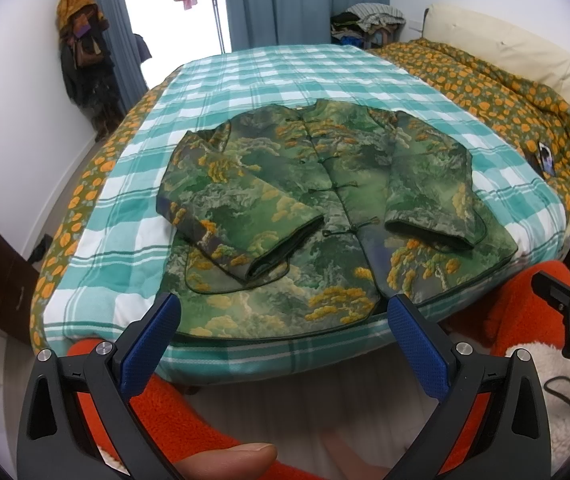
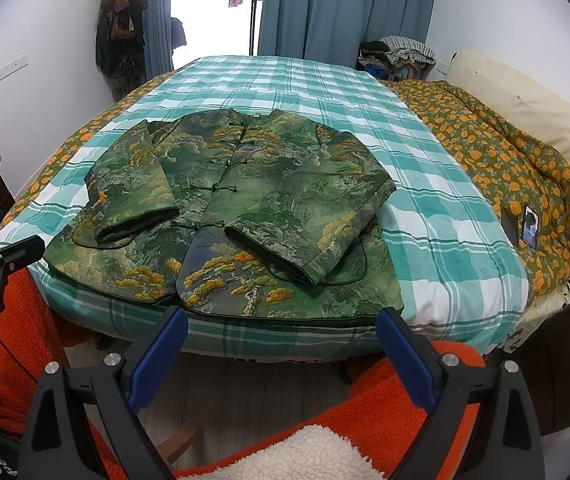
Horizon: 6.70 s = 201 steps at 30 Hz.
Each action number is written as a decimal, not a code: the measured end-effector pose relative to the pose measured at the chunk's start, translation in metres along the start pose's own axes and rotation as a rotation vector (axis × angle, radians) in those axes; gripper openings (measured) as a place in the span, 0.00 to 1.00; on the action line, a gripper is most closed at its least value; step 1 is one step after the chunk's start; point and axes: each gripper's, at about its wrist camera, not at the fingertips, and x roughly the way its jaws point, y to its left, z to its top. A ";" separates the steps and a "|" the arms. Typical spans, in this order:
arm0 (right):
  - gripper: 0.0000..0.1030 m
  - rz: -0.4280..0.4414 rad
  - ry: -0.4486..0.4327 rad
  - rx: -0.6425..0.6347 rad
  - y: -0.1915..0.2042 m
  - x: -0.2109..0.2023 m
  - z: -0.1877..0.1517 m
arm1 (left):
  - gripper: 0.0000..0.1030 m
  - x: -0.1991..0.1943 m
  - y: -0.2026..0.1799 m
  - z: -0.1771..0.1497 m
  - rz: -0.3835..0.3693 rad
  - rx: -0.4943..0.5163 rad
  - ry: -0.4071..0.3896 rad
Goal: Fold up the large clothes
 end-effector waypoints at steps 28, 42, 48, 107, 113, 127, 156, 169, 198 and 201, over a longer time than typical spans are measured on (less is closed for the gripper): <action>0.94 0.003 0.005 -0.001 0.000 0.001 0.000 | 1.00 0.000 -0.002 -0.001 0.000 0.000 -0.002; 0.94 0.006 0.015 -0.004 0.001 0.001 0.003 | 1.00 0.002 -0.005 -0.003 -0.001 0.001 0.002; 0.94 0.005 0.016 -0.004 0.001 0.001 0.003 | 1.00 0.002 -0.005 -0.003 -0.002 0.002 0.002; 0.58 -0.591 -0.218 0.078 -0.267 0.091 0.151 | 1.00 0.054 0.050 0.028 0.100 -0.013 0.027; 0.58 -0.373 -0.151 0.161 -0.229 0.082 0.094 | 1.00 0.083 0.070 0.040 0.146 0.047 0.049; 0.58 0.068 -0.049 0.055 -0.044 0.092 -0.007 | 1.00 0.134 0.021 0.052 -0.088 0.402 0.086; 0.58 0.077 -0.109 -0.089 -0.005 0.084 -0.013 | 0.09 0.163 0.127 0.112 -0.265 0.073 0.052; 0.58 0.074 -0.111 -0.008 -0.026 0.085 -0.009 | 0.20 0.122 0.432 0.072 0.322 -0.610 -0.019; 0.51 0.268 0.289 0.205 -0.140 0.229 0.011 | 0.25 0.253 0.168 -0.003 -0.317 -0.299 0.405; 0.29 0.259 0.270 0.178 -0.135 0.221 0.016 | 0.19 0.251 0.158 0.003 -0.296 -0.266 0.392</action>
